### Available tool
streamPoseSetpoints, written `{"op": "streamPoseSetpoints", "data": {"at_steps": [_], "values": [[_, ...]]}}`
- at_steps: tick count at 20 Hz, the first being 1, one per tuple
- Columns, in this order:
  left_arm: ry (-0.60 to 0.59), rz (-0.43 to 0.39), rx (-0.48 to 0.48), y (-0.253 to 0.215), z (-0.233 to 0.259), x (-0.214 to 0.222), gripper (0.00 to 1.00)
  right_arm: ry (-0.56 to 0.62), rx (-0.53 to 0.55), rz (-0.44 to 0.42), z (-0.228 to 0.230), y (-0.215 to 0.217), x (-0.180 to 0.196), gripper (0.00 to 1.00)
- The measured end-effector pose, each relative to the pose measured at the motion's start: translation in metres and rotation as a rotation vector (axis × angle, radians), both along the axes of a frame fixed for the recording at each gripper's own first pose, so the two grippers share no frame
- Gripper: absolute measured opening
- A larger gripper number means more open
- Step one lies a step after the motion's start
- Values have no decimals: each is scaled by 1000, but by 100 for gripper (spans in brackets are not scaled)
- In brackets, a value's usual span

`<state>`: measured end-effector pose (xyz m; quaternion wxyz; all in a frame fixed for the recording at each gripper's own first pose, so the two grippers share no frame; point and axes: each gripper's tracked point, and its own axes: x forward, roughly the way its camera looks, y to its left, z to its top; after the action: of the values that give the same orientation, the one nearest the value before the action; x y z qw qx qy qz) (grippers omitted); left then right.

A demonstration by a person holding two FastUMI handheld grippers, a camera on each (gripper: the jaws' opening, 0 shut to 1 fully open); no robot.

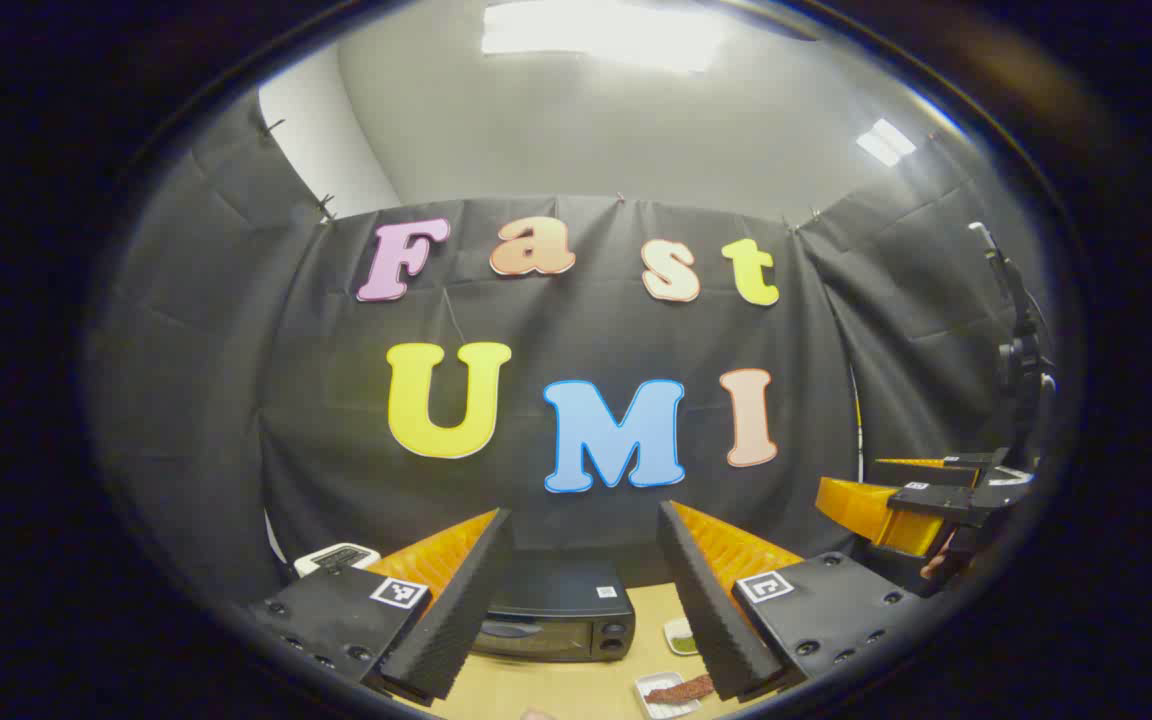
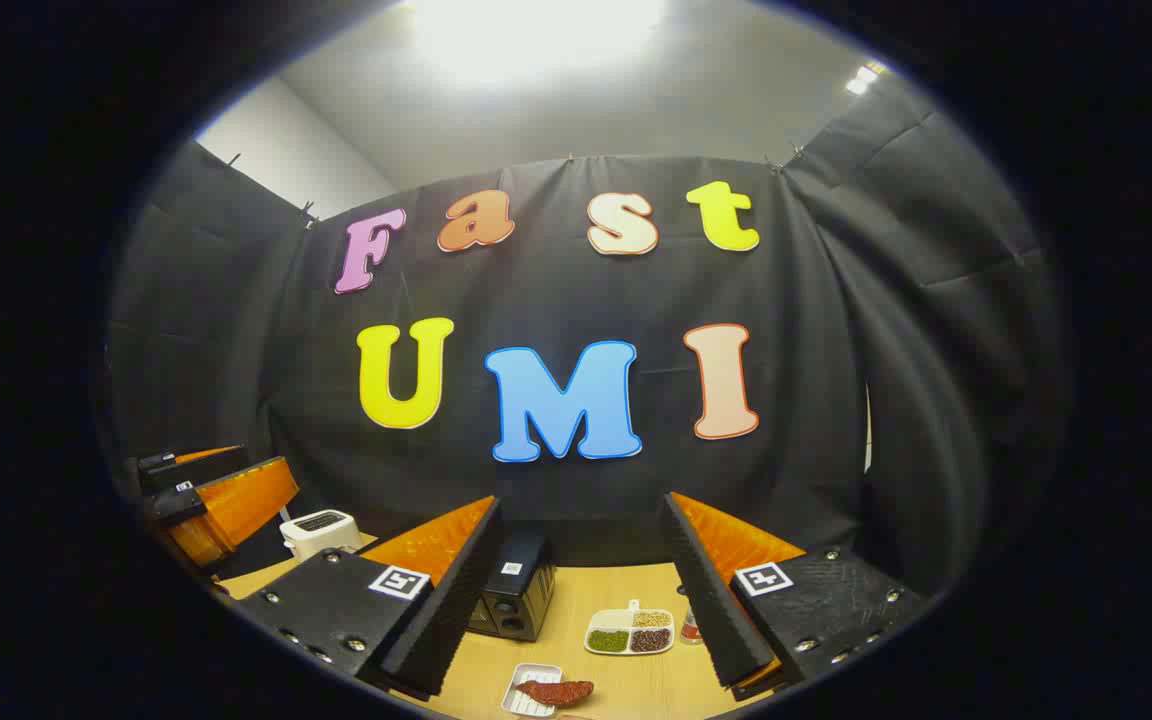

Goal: Open the electric oven with the left hand, put the food in, and close the electric oven.

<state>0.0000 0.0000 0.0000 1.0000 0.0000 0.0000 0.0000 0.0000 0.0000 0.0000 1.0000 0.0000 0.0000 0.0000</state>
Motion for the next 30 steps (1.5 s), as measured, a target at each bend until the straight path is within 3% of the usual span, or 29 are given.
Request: {"op": "streamPoseSetpoints", "data": {"at_steps": [1, 5, 7, 8, 12, 13, 14, 15, 16, 17, 18, 20, 21, 24, 25, 27, 29, 30], "values": [[10, -9, -8, -4, -3, 0, 99, 0, -2, -6, -1, -3, -1, 95], [26, -7, 10, -6, -5, -1, 92, 12, -11, -6, -8, -11, -5, 95], [37, -6, 12, -8, -6, 0, 96, 22, -10, 2, -11, -14, -3, 95], [40, 0, 12, -8, -6, 1, 92, 26, -10, 7, -12, -15, -3, 96], [55, 26, 14, -12, -16, 6, 92, 35, -3, 28, -18, -22, 0, 95], [56, 37, 23, -11, -17, 7, 100, 39, 11, 35, -18, -22, 0, 96], [64, 48, 34, -9, -22, 8, 96, 45, 22, 40, -22, -23, 0, 96], [76, 57, 40, -6, -28, 10, 100, 53, 30, 44, -26, -23, 1, 95], [88, 62, 41, -3, -34, 13, 93, 64, 31, 39, -30, -25, 2, 95], [99, 65, 35, 1, -40, 16, 100, 75, 27, 29, -34, -28, 3, 95], [107, 64, 24, 6, -45, 20, 96, 80, 25, 15, -37, -31, 3, 95], [141, 48, 0, 15, -65, 33, 100, 100, 24, -20, -45, -34, 2, 95], [159, 51, 4, 26, -75, 40, 96, 114, 27, -31, -50, -34, 1, 95], [269, 33, 26, 47, -126, 62, 100, 155, 30, -75, -66, -31, 2, 95], [308, 32, 10, 57, -144, 70, 97, 167, 39, -89, -70, -28, 3, 95], [348, 42, -21, 76, -170, 85, 100, 187, 46, -120, -79, -25, 3, 95], [390, 30, -13, 87, -196, 101, 93, 199, 33, -150, -85, -25, 4, 95], [419, 18, -2, 92, -211, 111, 96, 205, 24, -160, -88, -25, 4, 96]]}}
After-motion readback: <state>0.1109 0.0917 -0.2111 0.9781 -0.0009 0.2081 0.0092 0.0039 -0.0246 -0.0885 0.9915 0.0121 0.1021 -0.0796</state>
